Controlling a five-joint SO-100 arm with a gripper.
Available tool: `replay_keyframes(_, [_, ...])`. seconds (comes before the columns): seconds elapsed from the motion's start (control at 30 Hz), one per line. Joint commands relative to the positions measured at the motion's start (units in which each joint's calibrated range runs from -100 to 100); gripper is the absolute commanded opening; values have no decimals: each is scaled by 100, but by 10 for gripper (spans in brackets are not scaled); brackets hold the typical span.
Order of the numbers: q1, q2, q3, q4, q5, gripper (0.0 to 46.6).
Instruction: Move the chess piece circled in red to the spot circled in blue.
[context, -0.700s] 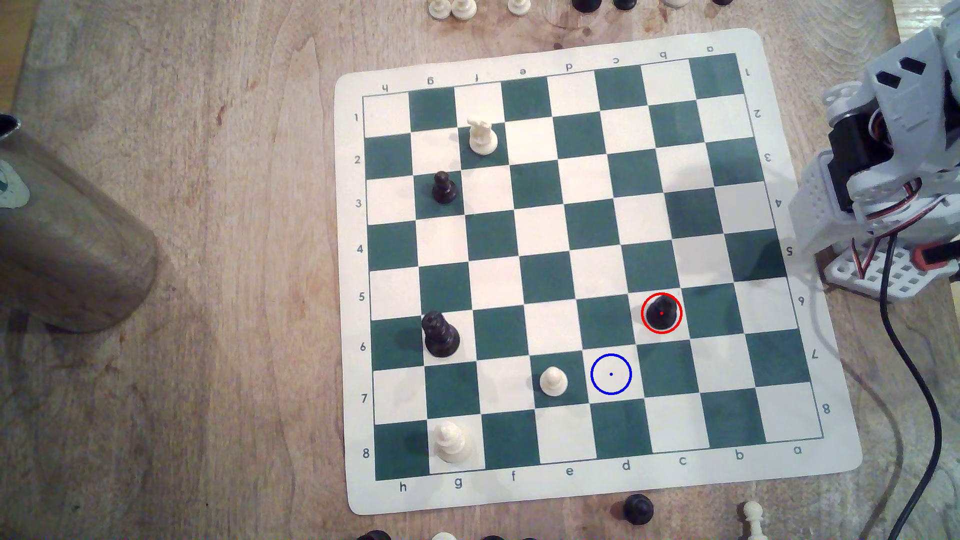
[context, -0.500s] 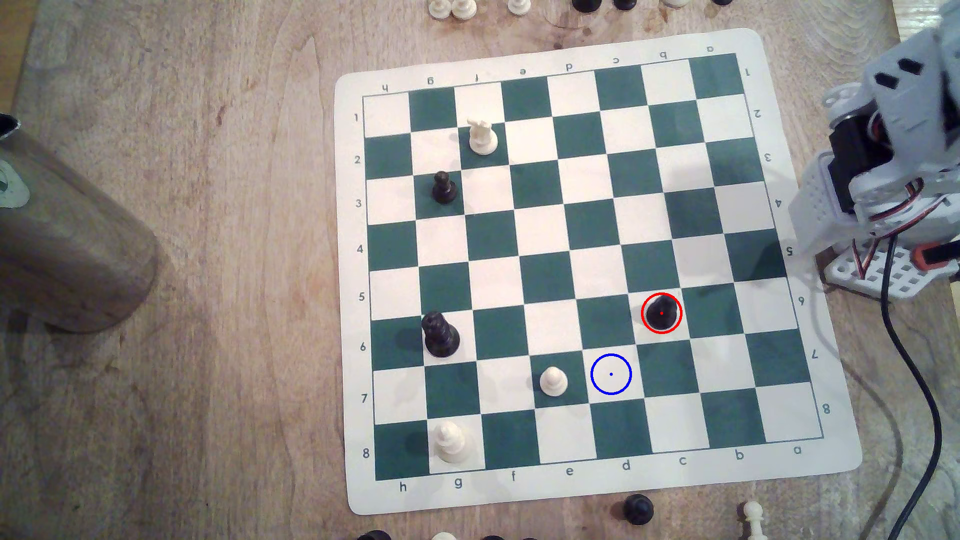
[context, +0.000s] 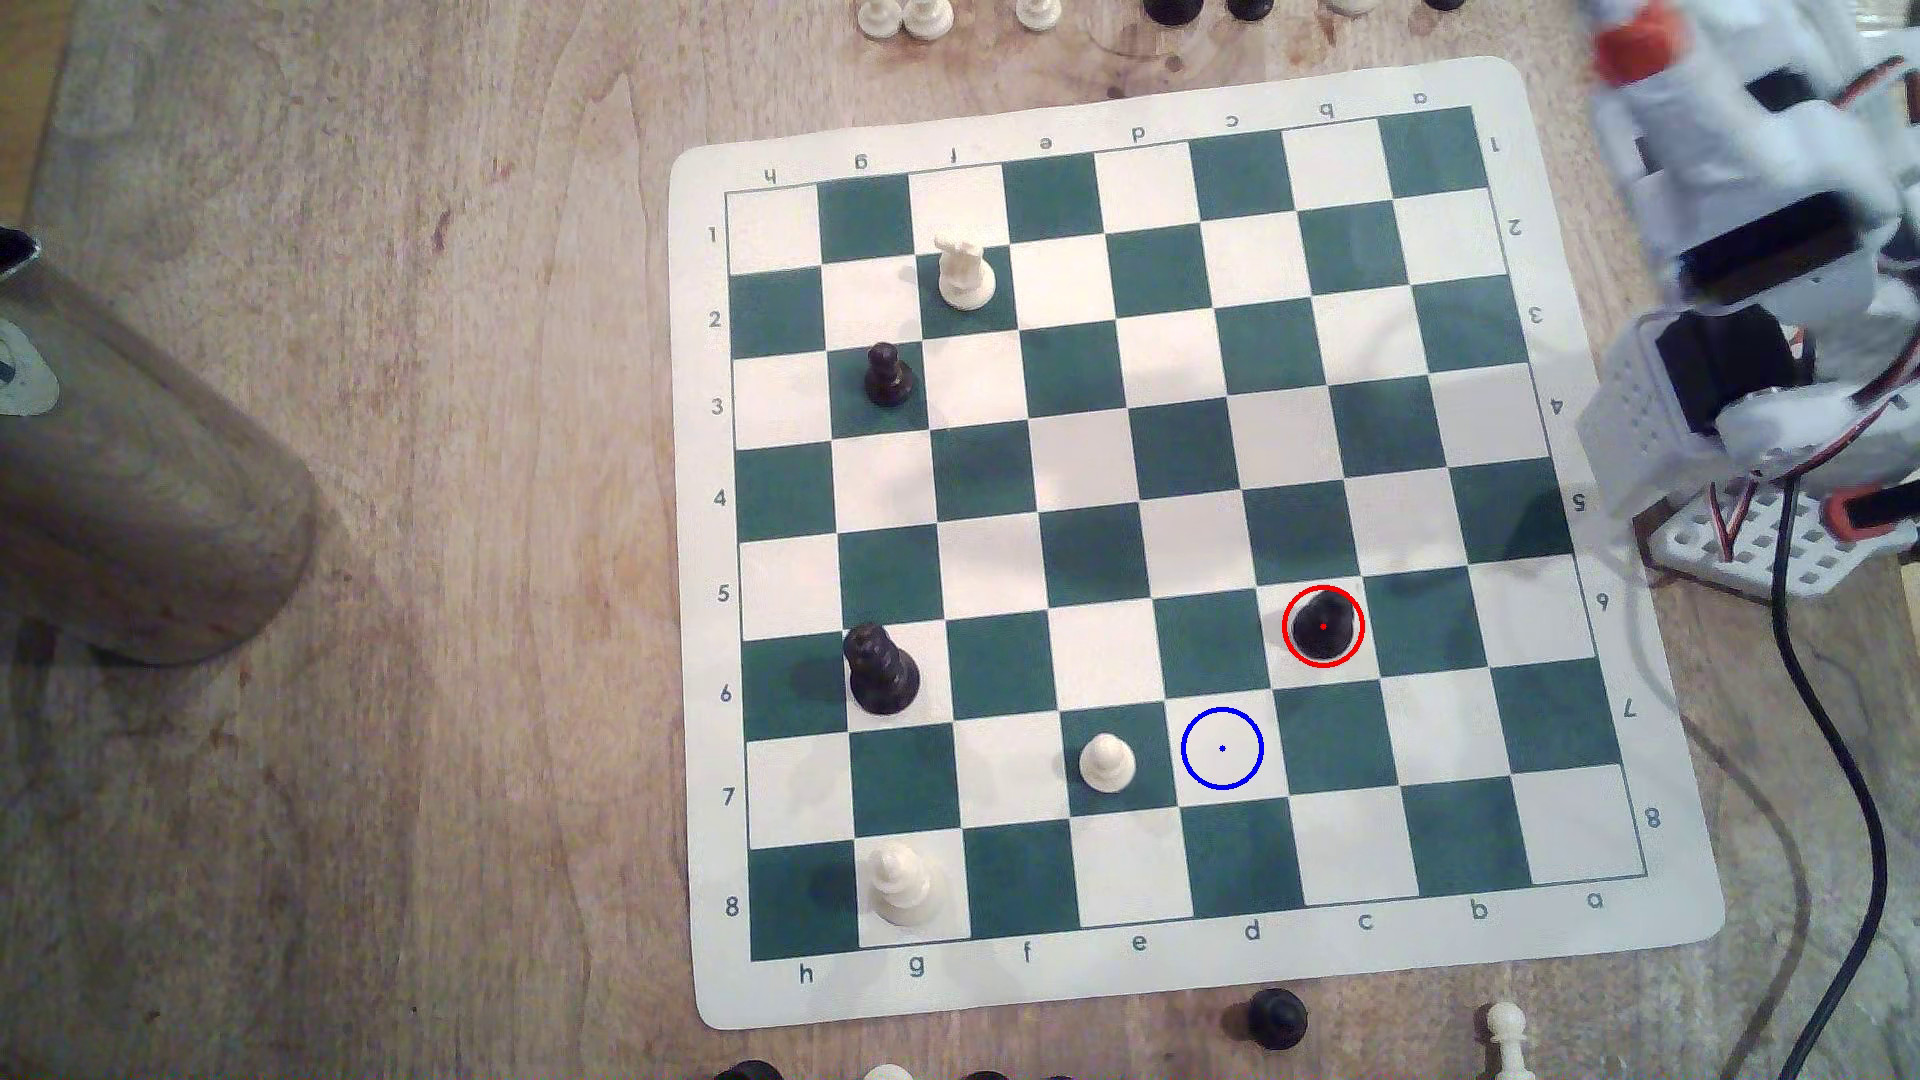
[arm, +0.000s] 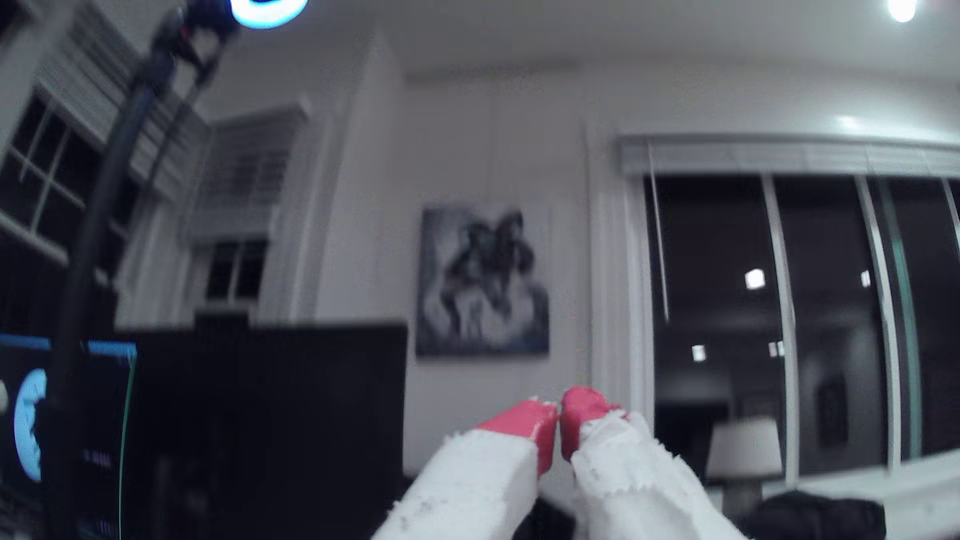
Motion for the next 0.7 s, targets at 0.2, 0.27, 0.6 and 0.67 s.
replay_keyframes(0.2, [632,-11,-2183,5105,-24,40])
replay_keyframes(0.27, [726,-3,-2328,5482,-63,60])
replay_keyframes(0.6, [-111,1203,-3389,8987,-278,85])
replay_keyframes(0.67, [-377,1211,-3189,9151,-317,93])
